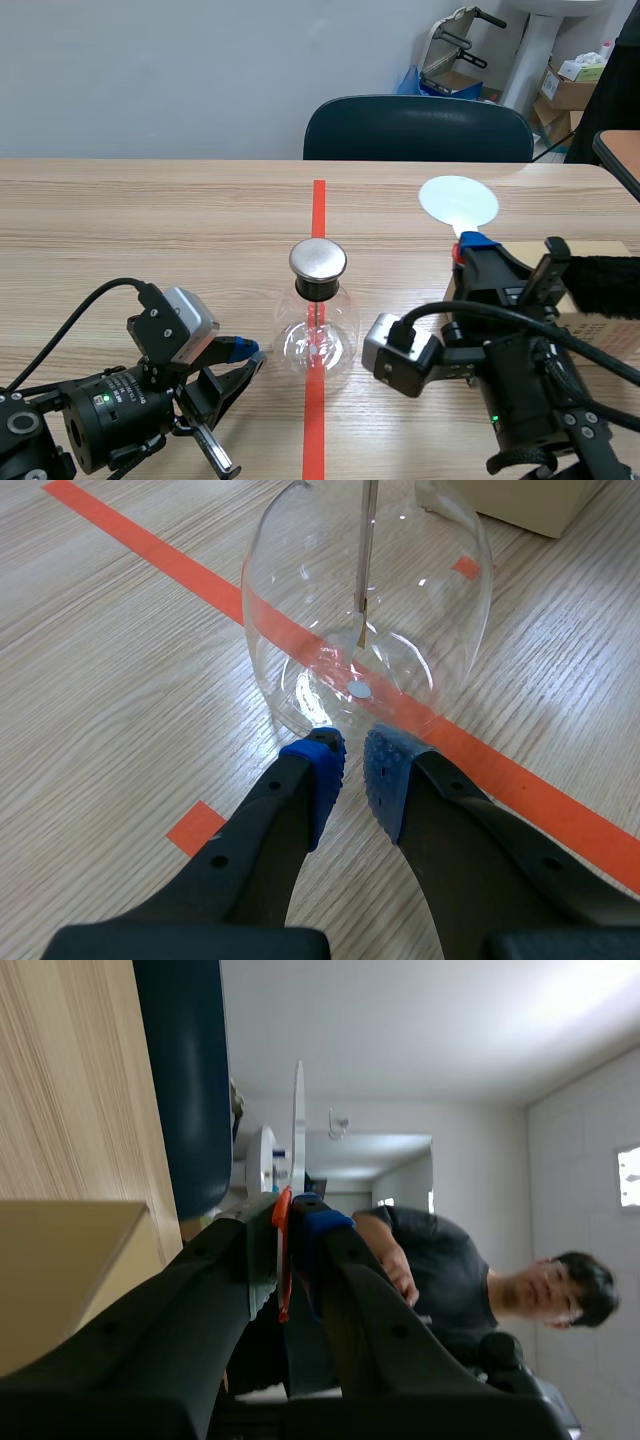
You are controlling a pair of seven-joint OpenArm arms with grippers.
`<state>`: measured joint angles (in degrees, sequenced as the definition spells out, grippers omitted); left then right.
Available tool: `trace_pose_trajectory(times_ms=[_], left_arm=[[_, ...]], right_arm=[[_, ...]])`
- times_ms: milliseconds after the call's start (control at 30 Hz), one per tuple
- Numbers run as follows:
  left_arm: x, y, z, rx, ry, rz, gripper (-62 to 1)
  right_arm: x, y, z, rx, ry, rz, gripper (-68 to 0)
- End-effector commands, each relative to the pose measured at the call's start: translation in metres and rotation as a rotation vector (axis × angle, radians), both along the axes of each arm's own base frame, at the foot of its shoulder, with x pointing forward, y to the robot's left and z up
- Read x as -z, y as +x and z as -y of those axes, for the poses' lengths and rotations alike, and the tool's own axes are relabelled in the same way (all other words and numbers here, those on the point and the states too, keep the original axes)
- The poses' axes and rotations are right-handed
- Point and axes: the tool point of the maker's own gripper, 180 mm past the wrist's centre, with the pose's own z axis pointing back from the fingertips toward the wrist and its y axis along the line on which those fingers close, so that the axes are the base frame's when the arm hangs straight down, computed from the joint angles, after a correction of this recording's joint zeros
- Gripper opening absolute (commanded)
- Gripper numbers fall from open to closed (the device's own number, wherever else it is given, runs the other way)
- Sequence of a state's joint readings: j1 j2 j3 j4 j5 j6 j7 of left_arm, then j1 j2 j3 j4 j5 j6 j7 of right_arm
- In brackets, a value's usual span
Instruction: Do the electroscope experiment
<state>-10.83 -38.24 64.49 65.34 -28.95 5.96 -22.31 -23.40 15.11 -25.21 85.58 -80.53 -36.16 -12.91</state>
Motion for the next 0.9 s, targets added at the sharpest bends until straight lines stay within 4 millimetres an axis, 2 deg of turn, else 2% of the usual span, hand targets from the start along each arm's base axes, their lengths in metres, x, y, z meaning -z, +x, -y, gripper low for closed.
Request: trace_pose_trajectory(times_ms=[0,233,433,567,867], left_arm=[[-0.009,0.002,0.008,0.011,-0.029,0.018,-50.9],[-0.009,0.002,0.008,0.011,-0.029,0.018,-50.9],[-0.008,0.001,0.008,0.011,-0.029,0.015,-50.9],[-0.008,0.001,0.008,0.011,-0.029,0.015,-50.9],[-0.008,0.001,0.008,0.011,-0.029,0.016,-50.9]], right_arm=[[-0.014,0.005,0.009,0.031,0.002,0.046,-66.5],[-0.015,0.006,0.038,0.19,0.02,0.05,-66.5],[-0.015,0.006,0.041,0.21,0.022,0.051,-66.5],[-0.015,0.006,0.029,0.14,0.014,0.049,-66.5],[-0.012,0.0,-0.019,-0.128,-0.017,0.042,-66.5]])
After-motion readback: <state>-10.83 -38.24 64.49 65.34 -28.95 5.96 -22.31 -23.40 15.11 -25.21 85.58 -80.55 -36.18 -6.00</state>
